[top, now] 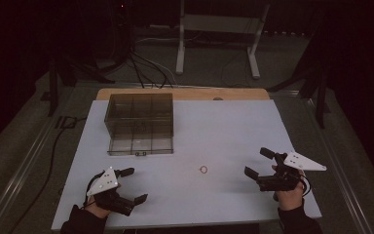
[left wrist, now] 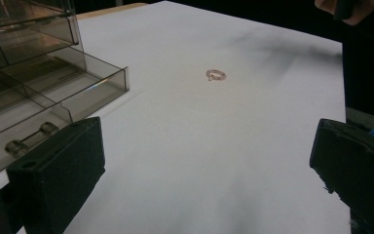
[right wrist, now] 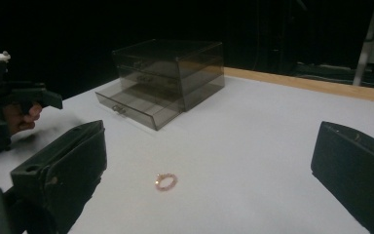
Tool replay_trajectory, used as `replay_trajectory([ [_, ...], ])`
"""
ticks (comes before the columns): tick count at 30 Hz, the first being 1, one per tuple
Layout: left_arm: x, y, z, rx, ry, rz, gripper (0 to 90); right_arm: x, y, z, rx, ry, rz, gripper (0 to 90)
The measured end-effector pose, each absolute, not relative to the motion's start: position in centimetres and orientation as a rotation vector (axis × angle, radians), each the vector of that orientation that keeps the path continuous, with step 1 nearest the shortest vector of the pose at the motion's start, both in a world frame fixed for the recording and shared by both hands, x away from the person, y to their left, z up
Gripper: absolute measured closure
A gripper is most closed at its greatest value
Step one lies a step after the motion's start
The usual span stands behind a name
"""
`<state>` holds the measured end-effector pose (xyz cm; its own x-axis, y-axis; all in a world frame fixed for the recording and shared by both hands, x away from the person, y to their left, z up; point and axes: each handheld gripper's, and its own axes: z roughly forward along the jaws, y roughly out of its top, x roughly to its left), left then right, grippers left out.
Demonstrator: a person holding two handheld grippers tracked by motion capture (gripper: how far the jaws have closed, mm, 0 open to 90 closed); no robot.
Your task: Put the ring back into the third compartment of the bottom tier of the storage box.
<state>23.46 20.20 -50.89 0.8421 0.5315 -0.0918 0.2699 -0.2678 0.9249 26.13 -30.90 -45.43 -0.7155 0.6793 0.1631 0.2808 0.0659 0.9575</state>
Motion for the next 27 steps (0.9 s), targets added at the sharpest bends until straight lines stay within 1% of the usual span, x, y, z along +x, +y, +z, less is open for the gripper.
replay_trajectory([
  [7,23.3,20.2,-50.7,1.858,0.606,0.312,0.6,26.7,-30.2,-45.2,0.934,2.034,1.7,0.0],
  [27,23.3,20.1,-50.9,1.868,0.605,0.3,0.6,28.7,-28.1,-45.3,0.915,2.079,1.701,0.0],
])
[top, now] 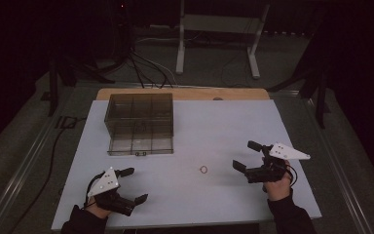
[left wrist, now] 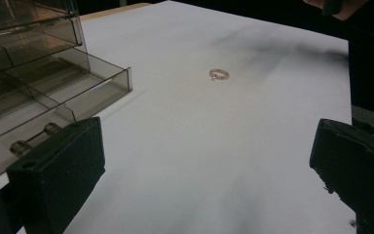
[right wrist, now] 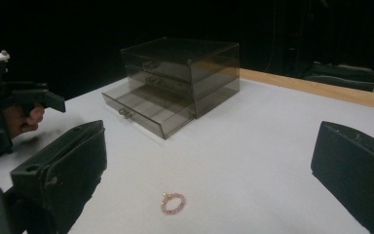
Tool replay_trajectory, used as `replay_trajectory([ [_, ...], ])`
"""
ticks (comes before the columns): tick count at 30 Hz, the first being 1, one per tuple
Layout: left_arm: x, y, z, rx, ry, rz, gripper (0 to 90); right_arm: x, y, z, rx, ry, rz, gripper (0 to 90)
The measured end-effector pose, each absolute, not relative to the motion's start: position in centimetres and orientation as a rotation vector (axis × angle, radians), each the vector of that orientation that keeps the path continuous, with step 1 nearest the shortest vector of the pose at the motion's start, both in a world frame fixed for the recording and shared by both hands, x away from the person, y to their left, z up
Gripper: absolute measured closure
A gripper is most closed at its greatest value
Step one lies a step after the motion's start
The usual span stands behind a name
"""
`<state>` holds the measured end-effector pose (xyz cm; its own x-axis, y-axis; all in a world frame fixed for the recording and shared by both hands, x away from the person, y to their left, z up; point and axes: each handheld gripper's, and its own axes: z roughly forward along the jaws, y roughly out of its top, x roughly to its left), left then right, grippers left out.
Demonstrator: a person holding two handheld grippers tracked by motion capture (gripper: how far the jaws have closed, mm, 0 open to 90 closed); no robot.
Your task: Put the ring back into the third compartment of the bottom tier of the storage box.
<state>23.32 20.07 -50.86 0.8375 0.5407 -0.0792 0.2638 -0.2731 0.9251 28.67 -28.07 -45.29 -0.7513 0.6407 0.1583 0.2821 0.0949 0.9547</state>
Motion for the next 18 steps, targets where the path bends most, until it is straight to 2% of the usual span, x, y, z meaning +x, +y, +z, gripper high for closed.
replay_trajectory([
  [18,23.3,20.0,-50.8,1.876,0.6,0.303,0.6,30.2,-25.4,-46.4,0.882,2.176,1.678,0.0],
])
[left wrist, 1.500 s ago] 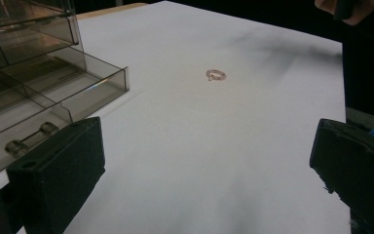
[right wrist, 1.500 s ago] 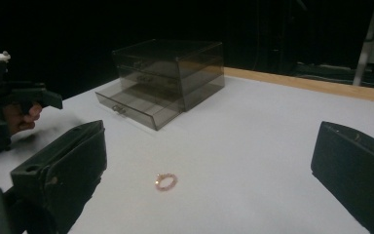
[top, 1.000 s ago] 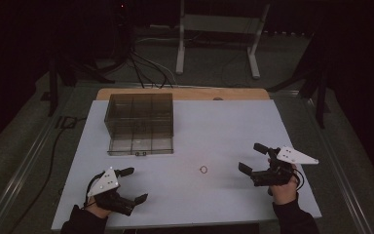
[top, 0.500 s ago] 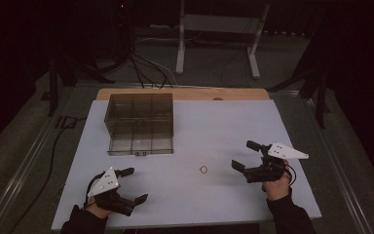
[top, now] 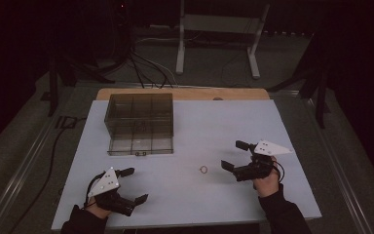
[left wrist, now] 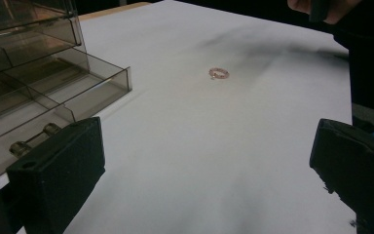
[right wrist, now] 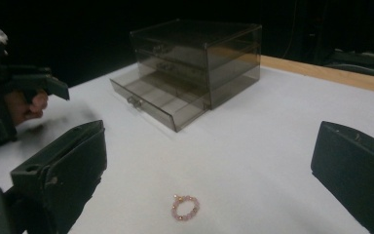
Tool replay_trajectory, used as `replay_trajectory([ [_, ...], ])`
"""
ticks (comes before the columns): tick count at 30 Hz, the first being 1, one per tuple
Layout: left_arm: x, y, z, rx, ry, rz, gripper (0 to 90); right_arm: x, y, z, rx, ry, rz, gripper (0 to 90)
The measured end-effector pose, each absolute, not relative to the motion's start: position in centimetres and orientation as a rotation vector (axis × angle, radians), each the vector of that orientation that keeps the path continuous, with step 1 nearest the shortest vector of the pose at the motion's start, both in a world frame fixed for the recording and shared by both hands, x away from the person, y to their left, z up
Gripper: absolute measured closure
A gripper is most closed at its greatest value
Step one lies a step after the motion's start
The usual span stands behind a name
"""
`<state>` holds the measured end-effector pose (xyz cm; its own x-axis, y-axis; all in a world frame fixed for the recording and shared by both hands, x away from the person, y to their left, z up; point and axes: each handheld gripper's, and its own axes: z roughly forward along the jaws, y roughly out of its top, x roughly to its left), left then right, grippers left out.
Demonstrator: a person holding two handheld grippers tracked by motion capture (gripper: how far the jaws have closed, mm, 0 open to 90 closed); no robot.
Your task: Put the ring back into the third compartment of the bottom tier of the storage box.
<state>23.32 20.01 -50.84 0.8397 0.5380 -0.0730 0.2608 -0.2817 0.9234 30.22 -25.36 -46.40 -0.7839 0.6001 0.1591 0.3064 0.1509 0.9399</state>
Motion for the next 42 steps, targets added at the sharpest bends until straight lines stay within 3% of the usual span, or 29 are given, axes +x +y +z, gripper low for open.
replay_trajectory([
  [30,23.3,19.9,-50.9,1.881,0.593,0.296,0.6,32.1,-23.3,-48.9,0.943,2.314,1.524,3.9],
  [42,23.3,19.9,-50.9,1.884,0.59,0.293,0.6,32.3,-22.3,-49.9,1.043,2.306,1.379,14.7],
])
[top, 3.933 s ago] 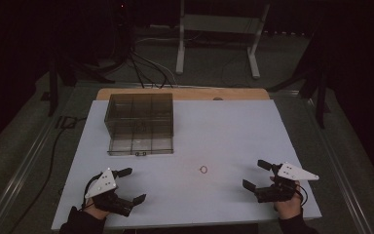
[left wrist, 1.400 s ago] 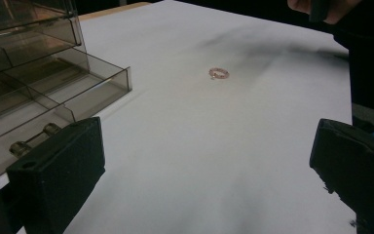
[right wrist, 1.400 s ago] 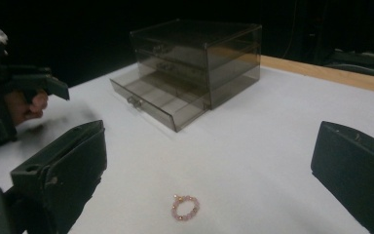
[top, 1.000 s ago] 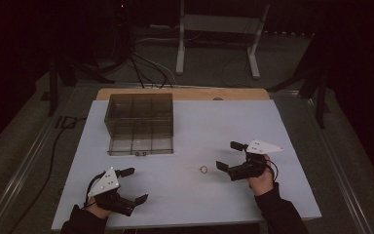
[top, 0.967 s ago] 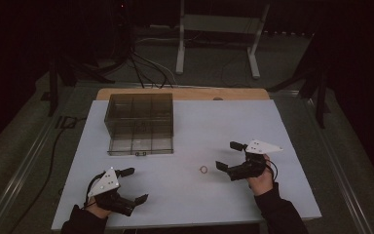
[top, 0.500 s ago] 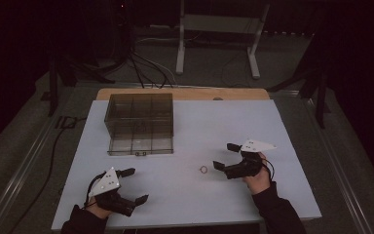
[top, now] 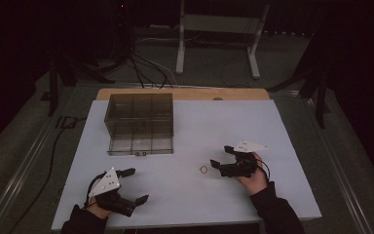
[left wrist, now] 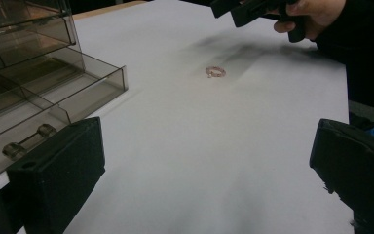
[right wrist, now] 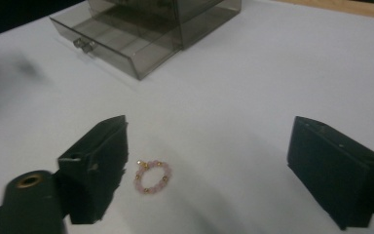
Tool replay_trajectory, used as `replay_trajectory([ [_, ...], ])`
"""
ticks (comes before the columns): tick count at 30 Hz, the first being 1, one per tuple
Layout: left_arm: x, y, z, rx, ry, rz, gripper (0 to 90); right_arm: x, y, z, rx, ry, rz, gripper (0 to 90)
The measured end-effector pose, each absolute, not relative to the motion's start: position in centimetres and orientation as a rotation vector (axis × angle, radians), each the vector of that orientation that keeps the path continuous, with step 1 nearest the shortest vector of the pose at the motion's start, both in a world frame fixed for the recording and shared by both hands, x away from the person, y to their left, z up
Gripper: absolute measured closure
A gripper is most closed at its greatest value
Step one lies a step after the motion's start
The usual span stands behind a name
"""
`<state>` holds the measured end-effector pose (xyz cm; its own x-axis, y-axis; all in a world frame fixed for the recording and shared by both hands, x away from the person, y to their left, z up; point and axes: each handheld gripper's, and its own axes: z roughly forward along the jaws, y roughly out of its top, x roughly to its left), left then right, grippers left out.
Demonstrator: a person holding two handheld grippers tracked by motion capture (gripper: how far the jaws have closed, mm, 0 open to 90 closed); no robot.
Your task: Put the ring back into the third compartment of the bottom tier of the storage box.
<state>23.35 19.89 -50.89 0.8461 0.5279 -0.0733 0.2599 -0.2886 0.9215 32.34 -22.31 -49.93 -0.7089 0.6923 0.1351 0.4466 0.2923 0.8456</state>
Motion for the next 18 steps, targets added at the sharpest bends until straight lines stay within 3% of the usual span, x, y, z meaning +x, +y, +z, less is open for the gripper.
replay_trajectory([
  [13,23.4,19.8,-50.9,1.89,0.591,0.291,0.6,32.1,-20.3,-50.9,1.059,2.401,1.277,26.1],
  [18,23.3,19.8,-50.9,1.888,0.589,0.294,0.6,32.0,-19.5,-51.1,1.068,2.411,1.206,37.9],
])
